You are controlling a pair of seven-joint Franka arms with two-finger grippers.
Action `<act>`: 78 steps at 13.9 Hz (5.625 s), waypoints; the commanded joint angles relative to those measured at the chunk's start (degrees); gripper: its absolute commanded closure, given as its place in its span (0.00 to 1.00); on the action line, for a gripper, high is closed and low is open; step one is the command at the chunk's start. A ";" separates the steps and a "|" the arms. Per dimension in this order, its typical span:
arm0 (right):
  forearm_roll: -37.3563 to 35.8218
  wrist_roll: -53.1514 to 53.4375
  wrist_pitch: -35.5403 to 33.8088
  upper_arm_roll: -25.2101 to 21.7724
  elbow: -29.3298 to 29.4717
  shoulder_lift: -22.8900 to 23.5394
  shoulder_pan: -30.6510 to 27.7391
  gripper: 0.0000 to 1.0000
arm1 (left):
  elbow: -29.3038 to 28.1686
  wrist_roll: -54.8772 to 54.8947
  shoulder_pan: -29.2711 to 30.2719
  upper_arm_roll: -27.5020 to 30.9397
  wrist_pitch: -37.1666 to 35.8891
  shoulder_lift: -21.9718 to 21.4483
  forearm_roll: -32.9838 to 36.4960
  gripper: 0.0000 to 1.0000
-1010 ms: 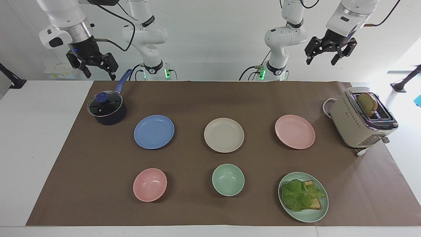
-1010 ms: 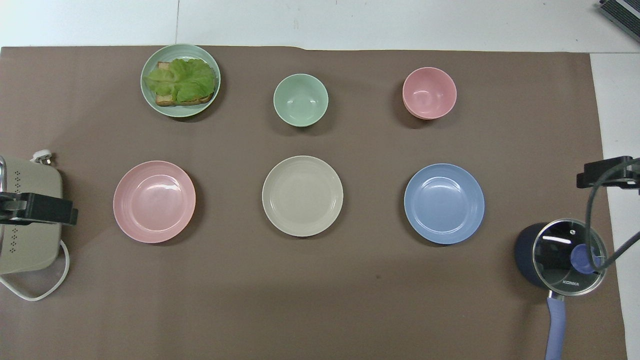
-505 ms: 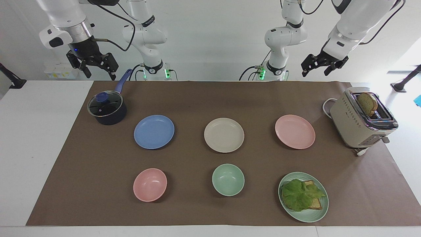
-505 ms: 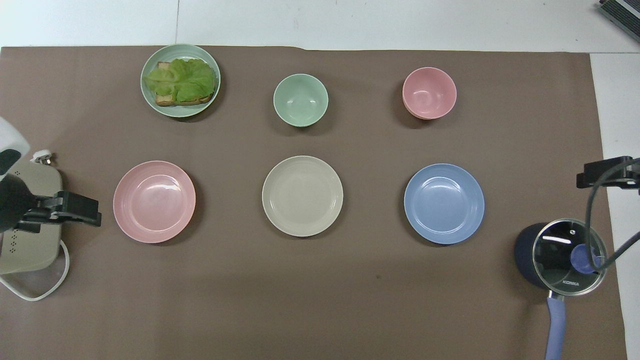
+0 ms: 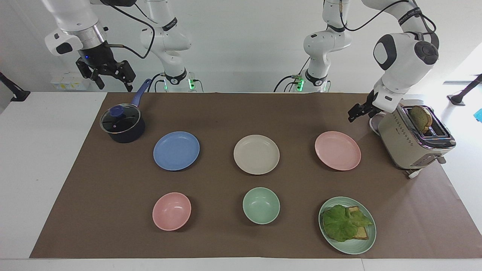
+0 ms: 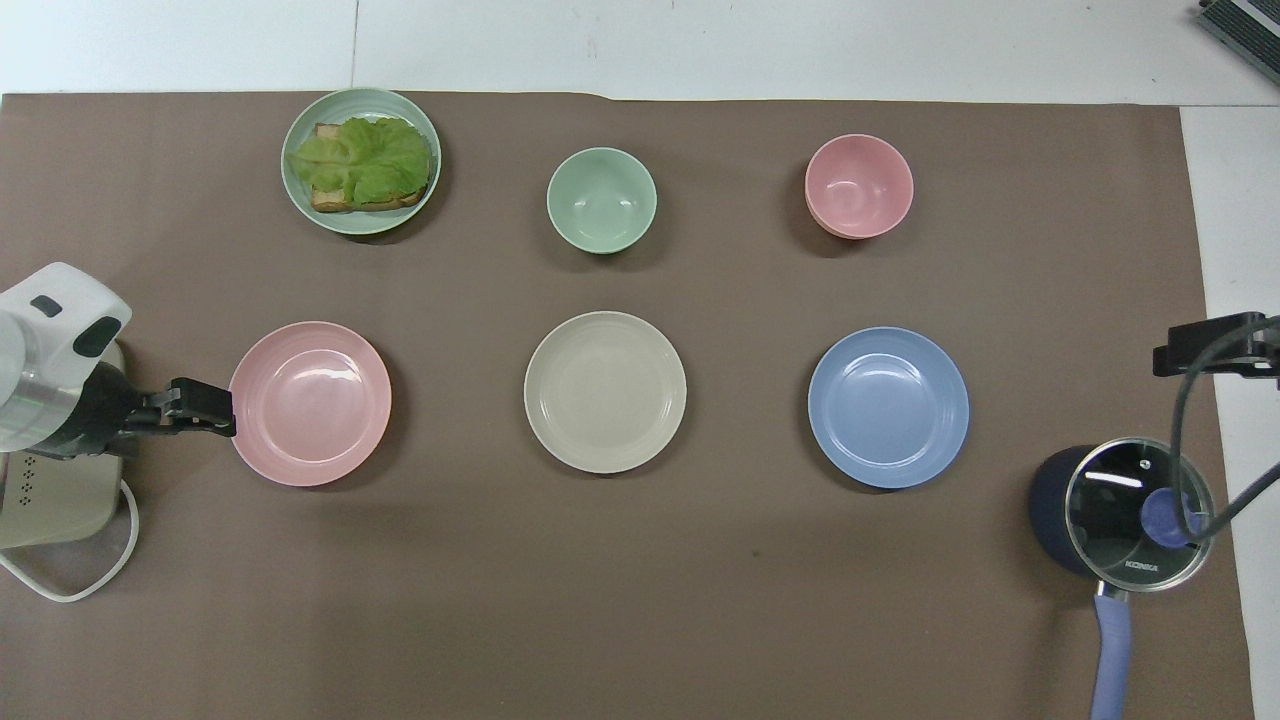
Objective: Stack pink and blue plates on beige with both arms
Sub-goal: 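Reach the left gripper to the rim of the pink plate and grasp, then lift the pink plate with the left gripper onto the beige plate, then open the left gripper and withdraw it to rest, then reach the right gripper to the rim of the blue plate and grasp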
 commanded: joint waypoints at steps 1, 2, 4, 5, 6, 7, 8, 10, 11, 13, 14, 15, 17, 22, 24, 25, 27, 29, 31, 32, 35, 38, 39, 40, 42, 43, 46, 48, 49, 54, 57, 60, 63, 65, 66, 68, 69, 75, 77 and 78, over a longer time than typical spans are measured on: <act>0.81 -1.07 0.82 0.21 -0.68 -0.42 -0.52 0.00 | -4.33 0.01 1.61 -0.38 7.48 3.84 -0.44 0.00; 0.81 -1.07 0.82 0.21 -0.68 -0.42 -0.52 0.00 | -4.43 0.01 2.22 -0.38 9.15 5.60 -0.44 0.00; 0.81 -1.07 0.82 0.21 -0.68 -0.42 -0.52 0.00 | -4.69 -0.25 2.84 -0.38 12.23 9.12 -0.44 0.00; 0.81 -1.07 0.82 0.21 -0.68 -0.42 -0.52 0.00 | -4.78 -1.56 3.10 -0.38 13.20 10.09 -0.44 0.00; 0.81 -1.07 0.82 0.21 -0.68 -0.42 -0.52 0.00 | -5.13 -4.01 3.19 -0.38 13.30 10.19 -0.44 0.00; 0.81 -1.07 0.65 0.21 -0.68 -0.51 -0.52 0.00 | -5.39 -6.21 3.20 -0.38 13.65 10.19 -0.44 0.00; 0.81 -1.16 0.38 0.21 -0.68 -0.51 -0.52 0.00 | -5.57 -9.62 3.20 -0.38 13.65 10.19 -0.44 0.00; 0.81 -1.25 0.38 0.21 -0.68 -0.42 -0.52 0.00 | -5.66 -16.48 2.76 -0.38 13.30 10.10 -0.44 0.17; 0.81 -1.25 0.47 0.21 -0.68 -0.42 -0.52 0.00 | -5.66 -17.30 2.67 -0.47 13.30 10.19 -0.44 0.50; 0.81 -1.51 0.38 0.21 -0.68 -0.51 -0.52 0.00 | -5.57 -17.22 2.93 -0.38 13.21 10.19 -0.44 0.90; 0.81 -1.51 0.55 0.21 -0.68 -0.51 -0.52 0.00 | -5.40 -17.22 2.93 -0.38 13.30 10.19 -0.44 0.95; 0.81 -1.34 0.64 0.21 -0.68 -0.51 -0.52 0.00 | -5.40 -17.30 2.93 -0.38 13.38 10.19 -0.44 1.00; 0.81 -1.34 0.64 0.21 -0.95 -0.68 -0.52 0.00 | -5.31 -17.39 2.76 -0.47 12.95 10.28 -0.44 1.00; 0.81 -0.99 0.64 0.21 -1.21 -0.95 -0.52 0.00 | 1.08 -16.16 2.67 -0.64 0.33 9.50 -0.44 1.00; 0.81 -0.99 0.56 0.21 -1.21 -0.95 -0.43 0.00 | 8.54 -16.69 1.79 -0.90 -10.21 9.31 -0.88 1.00; 0.81 -0.99 0.64 0.21 -1.21 -0.95 -0.43 0.00 | 11.19 -16.69 1.27 -1.17 -14.26 8.97 -2.10 1.00; 0.81 -0.99 0.73 0.21 -1.21 -0.86 -0.52 0.00 | 11.57 -15.91 -0.92 -1.17 -17.02 6.16 -5.27 1.00; 0.81 -1.16 0.56 0.21 -1.21 -0.95 -0.52 0.00 | 11.22 -14.84 -6.71 -1.17 -16.33 5.71 -5.89 1.00; 0.81 -1.08 0.64 0.21 -1.21 -0.95 -0.43 0.00 | 11.13 -15.89 -11.38 -1.00 -15.89 5.53 -7.98 1.00; 0.81 -0.99 0.73 0.21 -1.21 -0.95 -0.43 0.00 | 10.95 -17.99 -13.22 -1.17 -14.75 5.45 -9.65 1.00; 0.81 -1.25 0.65 0.21 -1.21 -0.95 -0.52 0.00 | 9.38 -23.98 -19.03 -1.17 -8.17 5.71 -11.85 1.00; 0.81 -1.16 0.64 0.21 -1.21 -0.95 -0.43 0.00 | 5.52 -28.45 -25.44 -0.99 1.92 7.63 -12.92 1.00; 0.81 -1.16 0.64 0.21 -1.21 -0.95 -0.52 0.00 | 4.29 -29.34 -27.46 -0.99 5.18 8.34 -12.92 1.00; 0.81 -1.25 0.64 0.21 -1.21 -0.95 -0.52 0.00 | 3.49 -30.04 -28.61 -0.99 7.91 9.56 -12.92 1.00; 0.81 -1.25 0.65 0.21 -1.21 -0.95 -0.52 0.00 | 3.31 -31.01 -30.81 -0.99 11.17 11.94 -12.92 1.00; 0.81 -1.34 0.56 0.21 -1.30 -0.95 -0.52 0.00 | 3.05 -31.19 -31.34 -0.99 13.10 13.25 -12.92 1.00; 0.81 -1.43 0.64 0.21 -1.39 -1.04 -0.52 0.00 | 2.60 -30.84 -31.35 -0.91 15.32 13.44 -12.92 1.00; 0.81 -1.43 0.64 0.21 -1.39 -0.95 -0.52 0.00 | 2.87 -30.14 -31.26 -0.91 15.84 13.71 -12.92 0.68; 0.81 -1.69 0.56 0.21 -1.48 -1.04 -0.52 0.00 | 2.95 -29.96 -31.17 -0.91 15.85 13.71 -12.92 0.23; 0.81 -1.78 0.56 0.21 -1.74 -1.21 -0.52 0.00 | 3.65 -30.31 -31.00 -0.73 14.36 13.80 -12.75 0.00; 0.81 -1.78 0.91 0.21 -1.74 -1.21 -0.52 0.00 | 7.15 -30.14 -26.98 -0.29 7.10 11.43 -11.70 0.00; 0.81 -1.52 1.08 0.21 -1.83 -1.21 -0.61 0.00 | 16.55 -22.18 -17.84 -0.38 -6.34 8.62 -5.81 0.00; 0.81 -1.60 1.70 0.21 -2.00 -1.21 -0.52 0.00 | 26.65 -8.73 -10.10 -0.29 -18.66 8.08 0.59 0.00; 0.81 -1.78 1.79 0.21 -2.96 -1.39 -0.61 0.00 | 31.41 -1.87 -7.28 -0.12 -22.46 8.00 4.46 0.00; 0.81 -1.78 1.87 0.21 -3.84 -1.74 -0.61 0.00 | 33.35 1.04 -6.39 0.15 -23.95 7.99 5.61 0.00; 0.81 -1.86 4.76 0.21 -7.52 -3.14 -0.61 0.00 | 37.65 5.09 -5.68 -0.02 -27.99 8.08 6.58 0.00; 0.81 -1.87 7.99 0.21 -11.28 -4.54 -0.52 0.00 | 38.28 5.89 -5.68 0.06 -28.45 8.00 7.37 0.00; 0.72 -4.23 27.75 0.21 -30.27 -4.12 -0.61 0.00 | 37.94 5.90 -5.51 -0.12 -28.01 4.39 6.50 0.00; 0.81 -6.16 37.25 0.21 -35.64 -1.23 -0.96 0.00 | 37.94 5.99 -5.24 -0.03 -28.10 4.39 6.50 0.00; 0.72 -6.43 41.38 0.21 -37.14 0.79 -0.96 0.00 | 37.94 5.99 -5.33 -0.11 -28.10 4.39 6.50 0.00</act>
